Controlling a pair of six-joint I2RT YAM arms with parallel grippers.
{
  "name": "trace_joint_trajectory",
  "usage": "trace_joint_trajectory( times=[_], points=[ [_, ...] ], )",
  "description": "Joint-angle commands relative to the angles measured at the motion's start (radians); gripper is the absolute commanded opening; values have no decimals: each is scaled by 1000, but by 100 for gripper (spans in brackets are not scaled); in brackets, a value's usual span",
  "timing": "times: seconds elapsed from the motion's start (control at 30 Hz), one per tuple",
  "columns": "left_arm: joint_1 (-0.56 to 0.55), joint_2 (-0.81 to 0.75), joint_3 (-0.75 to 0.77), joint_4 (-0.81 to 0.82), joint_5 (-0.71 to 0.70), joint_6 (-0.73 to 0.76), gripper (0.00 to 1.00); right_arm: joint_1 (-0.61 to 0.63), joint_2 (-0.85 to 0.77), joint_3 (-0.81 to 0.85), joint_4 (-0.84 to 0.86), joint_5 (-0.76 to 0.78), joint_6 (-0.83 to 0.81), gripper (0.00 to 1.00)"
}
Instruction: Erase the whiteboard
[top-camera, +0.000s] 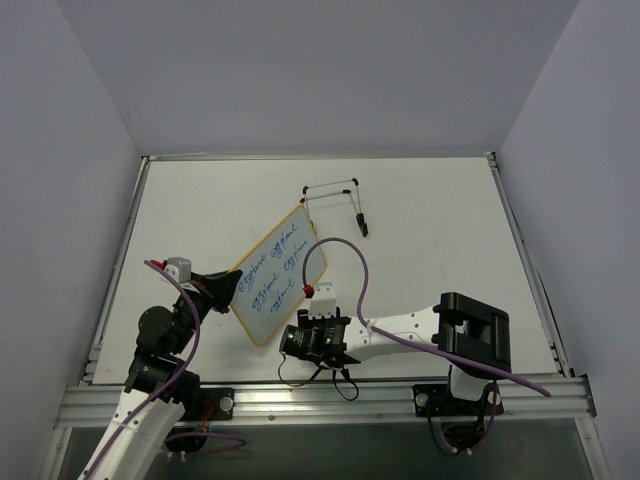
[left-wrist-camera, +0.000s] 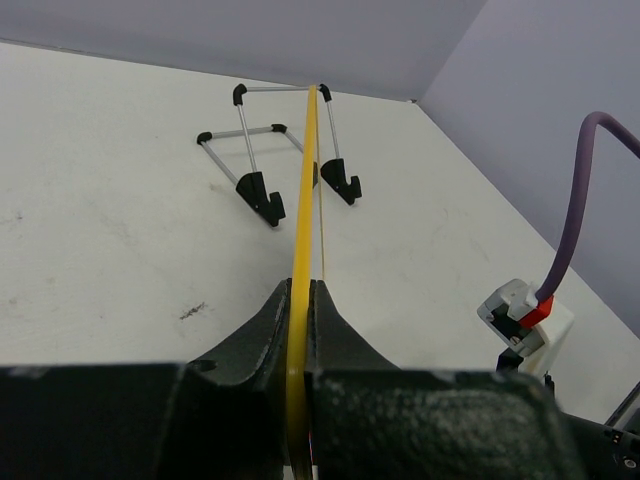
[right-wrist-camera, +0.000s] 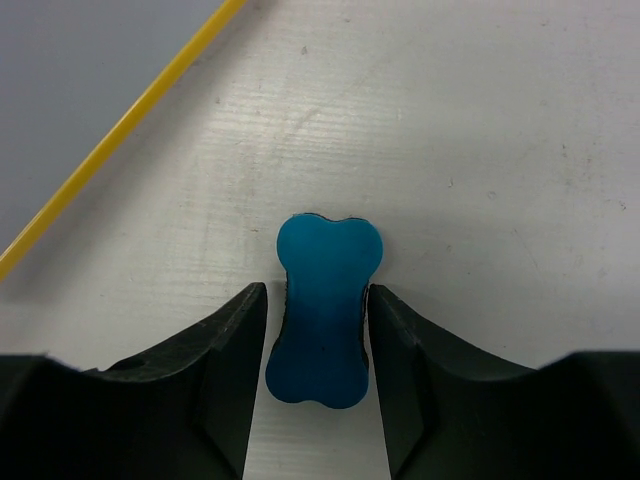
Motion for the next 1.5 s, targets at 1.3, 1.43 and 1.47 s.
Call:
trace_joint_trajectory(
  times=[1.3, 1.43, 1.47],
  points=[
    [-5, -10, -3, -70, 12, 52, 2, 6, 10, -5, -34, 61, 21, 29],
    [-5, -3, -1, -68, 12, 52, 2, 8, -22, 4, -50, 73, 11, 26],
    [-5, -3, -1, -68, 13, 52, 2, 8, -31, 4, -51, 78, 7, 25]
  ],
)
